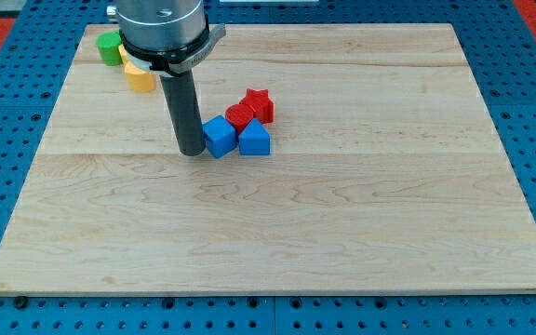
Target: Separate the blue cube from a group of blocks
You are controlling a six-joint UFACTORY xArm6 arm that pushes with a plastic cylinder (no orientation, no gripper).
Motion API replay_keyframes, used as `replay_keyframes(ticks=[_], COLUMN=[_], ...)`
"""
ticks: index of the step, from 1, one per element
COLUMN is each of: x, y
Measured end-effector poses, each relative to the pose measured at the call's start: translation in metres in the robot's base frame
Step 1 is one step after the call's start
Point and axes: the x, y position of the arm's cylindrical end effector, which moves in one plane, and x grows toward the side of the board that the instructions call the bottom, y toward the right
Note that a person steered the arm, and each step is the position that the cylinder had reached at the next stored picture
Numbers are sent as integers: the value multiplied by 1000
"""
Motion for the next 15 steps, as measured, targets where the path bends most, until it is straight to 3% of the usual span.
replay_keyframes(ticks=[12, 15], x=[-18, 12], y=[-26, 39])
